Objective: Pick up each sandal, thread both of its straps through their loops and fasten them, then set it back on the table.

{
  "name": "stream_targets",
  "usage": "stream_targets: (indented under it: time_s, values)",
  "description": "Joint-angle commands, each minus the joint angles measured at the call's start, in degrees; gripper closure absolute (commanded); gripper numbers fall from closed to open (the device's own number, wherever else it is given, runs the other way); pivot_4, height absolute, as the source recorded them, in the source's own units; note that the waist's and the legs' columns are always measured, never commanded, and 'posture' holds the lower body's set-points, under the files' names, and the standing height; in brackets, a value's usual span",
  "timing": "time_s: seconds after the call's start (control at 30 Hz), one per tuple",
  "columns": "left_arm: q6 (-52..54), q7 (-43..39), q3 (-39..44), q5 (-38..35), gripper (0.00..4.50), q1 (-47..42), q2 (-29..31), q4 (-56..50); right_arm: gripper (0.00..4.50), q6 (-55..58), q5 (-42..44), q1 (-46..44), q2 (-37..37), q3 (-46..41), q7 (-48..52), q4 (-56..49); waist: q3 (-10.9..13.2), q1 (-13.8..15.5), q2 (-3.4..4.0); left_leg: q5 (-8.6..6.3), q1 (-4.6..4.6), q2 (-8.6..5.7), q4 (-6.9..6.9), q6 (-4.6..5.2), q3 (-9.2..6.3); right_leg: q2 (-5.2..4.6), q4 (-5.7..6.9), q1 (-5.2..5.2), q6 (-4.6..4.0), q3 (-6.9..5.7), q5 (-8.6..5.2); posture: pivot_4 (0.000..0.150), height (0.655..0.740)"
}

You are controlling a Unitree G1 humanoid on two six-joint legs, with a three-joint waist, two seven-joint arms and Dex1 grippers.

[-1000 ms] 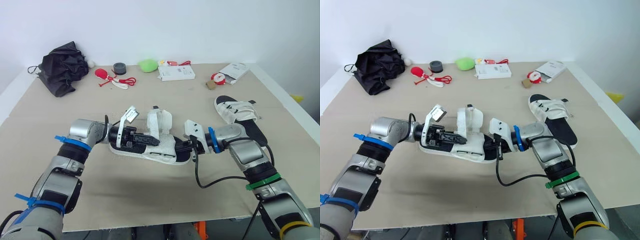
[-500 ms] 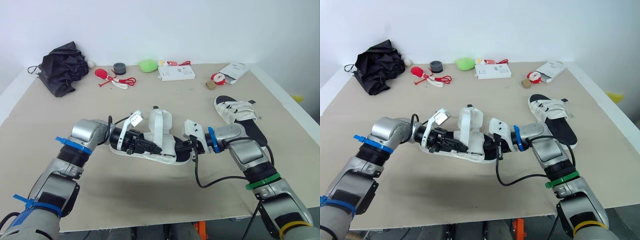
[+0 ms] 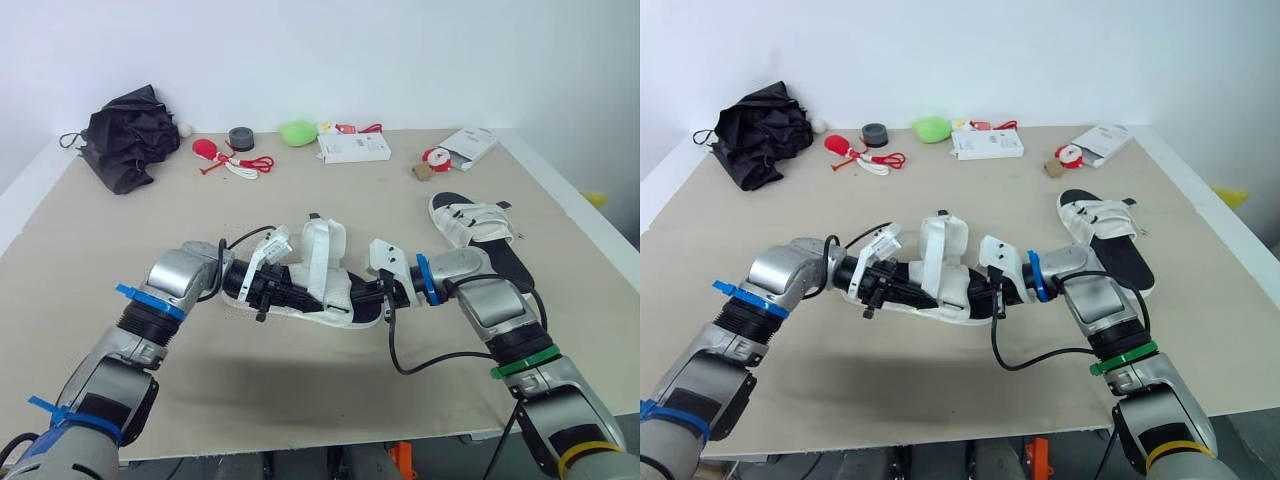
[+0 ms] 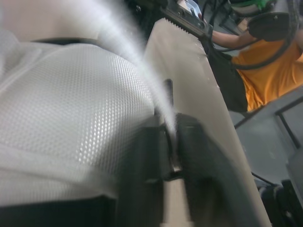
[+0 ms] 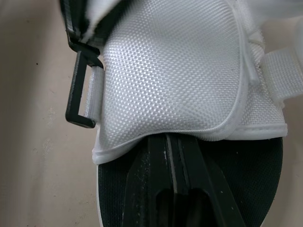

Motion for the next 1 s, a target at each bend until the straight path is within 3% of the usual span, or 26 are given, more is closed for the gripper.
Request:
stream_targets:
  time_s: [0.03, 0.07, 0.4, 0.67, 0.7, 0.77, 0.87, 1.0]
  values:
    - [3.4, 3.3, 3.3, -1.0, 2.37, -1.5, -1.2, 1.2, 4.50, 0.9, -2.7, 1.2, -0.1, 2.6, -0.9, 2.7, 0.0, 0.0, 0.00, 0.01, -0.01, 0.00, 0.00, 0.01, 0.00, 0.00, 0.00, 0.00, 0.01, -0.01, 0.01, 0.150, 0.7400]
    - [4.7, 3.4, 4.1, -1.9, 2.04, -1.9, -1.6, 1.2, 4.50, 0.9, -2.7, 1.1, -0.1, 2.6, -0.9, 2.7, 0.0, 0.0, 0.00, 0.01, -0.01, 0.00, 0.00, 0.02, 0.00, 0.01, 0.00, 0.00, 0.02, -0.01, 0.01, 0.150, 0.7400]
    - [15.5, 9.6, 11.8, -7.0, 2.04, -6.8, -4.9, 6.0, 4.50, 0.7, -2.7, 1.0, 0.4, 2.5, -0.9, 3.0, 0.0, -0.1, -0.01, 0.01, -0.03, 0.02, 0.00, 0.02, 0.02, 0.17, 0.02, -0.06, 0.04, -0.08, 0.03, 0.150, 0.7400]
    - [15.2, 7.8, 9.7, -6.7, 2.04, -5.1, -3.8, 3.8, 4.50, 0.5, -2.8, 1.1, 0.4, 2.4, -1.1, 3.3, 0.0, -0.2, -0.01, 0.01, -0.02, 0.03, -0.02, 0.00, 0.04, 0.15, 0.03, -0.07, 0.02, -0.05, 0.04, 0.150, 0.7400]
    - [15.1, 7.9, 9.6, -6.5, 2.42, -5.1, -3.7, 4.0, 4.50, 0.5, -2.8, 1.1, 0.4, 2.4, -1.1, 3.3, 0.0, -0.2, -0.01, 0.01, -0.03, 0.03, -0.02, 0.00, 0.04, 0.14, 0.03, -0.07, 0.01, -0.05, 0.04, 0.150, 0.7400]
    - [14.8, 7.9, 9.5, -6.4, 2.77, -5.0, -3.7, 4.1, 4.50, 0.4, -2.8, 1.1, 0.4, 2.4, -1.1, 3.4, 0.0, -0.2, -0.01, 0.01, -0.03, 0.03, -0.02, 0.00, 0.04, 0.12, 0.03, -0.08, 0.00, -0.04, 0.05, 0.150, 0.7400]
    - [15.7, 7.4, 9.2, -6.9, 4.27, -4.8, -3.3, 3.5, 4.50, 0.4, -2.8, 1.1, 0.4, 2.4, -1.1, 3.3, 0.0, -0.2, -0.01, 0.01, -0.03, 0.03, -0.02, 0.00, 0.05, 0.11, 0.03, -0.08, -0.01, -0.04, 0.05, 0.150, 0.7400]
    - [16.4, 7.5, 9.0, -7.0, 4.45, -4.8, -3.1, 3.1, 4.50, 0.4, -2.8, 1.0, 0.5, 2.4, -1.1, 3.3, 0.0, -0.2, -0.01, 0.01, -0.03, 0.03, -0.02, 0.00, 0.05, 0.11, 0.03, -0.09, -0.03, -0.02, 0.06, 0.150, 0.7400]
